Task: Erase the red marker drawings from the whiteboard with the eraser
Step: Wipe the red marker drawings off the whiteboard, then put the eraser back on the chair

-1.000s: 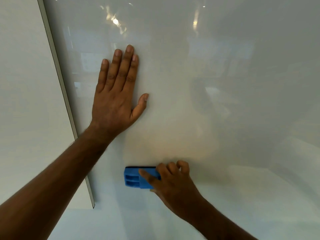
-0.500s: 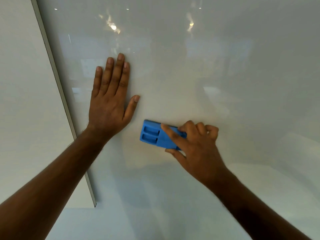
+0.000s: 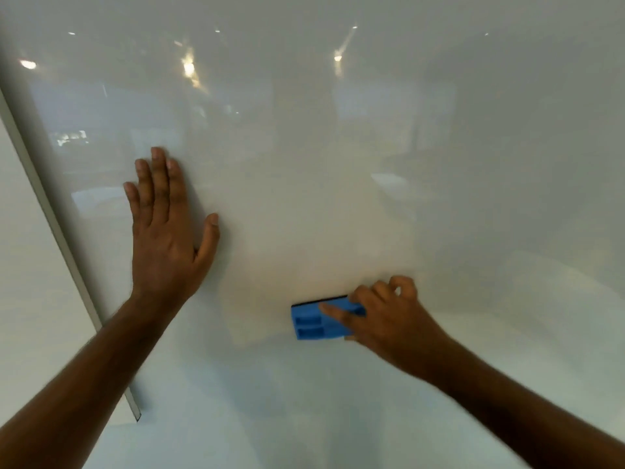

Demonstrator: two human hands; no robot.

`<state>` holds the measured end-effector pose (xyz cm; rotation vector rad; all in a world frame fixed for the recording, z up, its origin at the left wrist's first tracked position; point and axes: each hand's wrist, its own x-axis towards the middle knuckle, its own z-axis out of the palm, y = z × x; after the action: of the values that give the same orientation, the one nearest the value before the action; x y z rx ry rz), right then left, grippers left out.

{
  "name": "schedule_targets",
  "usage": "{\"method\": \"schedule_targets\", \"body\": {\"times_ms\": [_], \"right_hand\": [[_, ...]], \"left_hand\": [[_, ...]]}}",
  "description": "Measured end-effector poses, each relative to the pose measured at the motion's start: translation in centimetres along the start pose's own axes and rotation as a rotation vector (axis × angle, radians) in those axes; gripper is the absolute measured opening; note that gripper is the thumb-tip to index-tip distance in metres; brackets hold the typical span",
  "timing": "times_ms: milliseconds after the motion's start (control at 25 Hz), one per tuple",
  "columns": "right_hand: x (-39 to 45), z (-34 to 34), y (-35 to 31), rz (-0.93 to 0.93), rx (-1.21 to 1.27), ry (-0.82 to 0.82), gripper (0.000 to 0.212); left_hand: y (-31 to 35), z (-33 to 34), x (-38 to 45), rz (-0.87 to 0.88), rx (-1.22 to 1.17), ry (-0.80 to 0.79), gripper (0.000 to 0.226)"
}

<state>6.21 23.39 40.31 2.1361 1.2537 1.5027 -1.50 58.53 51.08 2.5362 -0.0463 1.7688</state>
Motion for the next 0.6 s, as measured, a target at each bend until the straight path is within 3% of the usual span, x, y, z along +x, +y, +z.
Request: {"method": "schedule_targets", "body": {"times_ms": [200,400,600], "right_hand": [[-2.9,-3.3,12.0,0.269,-0.055,0.103,0.065],[-9.1,-5.3,21.3,0.694,0.050,0.065,0.073],[-18.3,-4.5,22.2,0.946,0.264,-0.032,0.073]], "left_hand": [[6.1,1.7,-1.0,-0.159,-0.135,-0.038,0.086],[13.0,3.7,-3.5,0.016,-0.079,-0.135,0.089],[21.0,5.5,-8.2,0.056,-0.100,-0.288,0.089]]}}
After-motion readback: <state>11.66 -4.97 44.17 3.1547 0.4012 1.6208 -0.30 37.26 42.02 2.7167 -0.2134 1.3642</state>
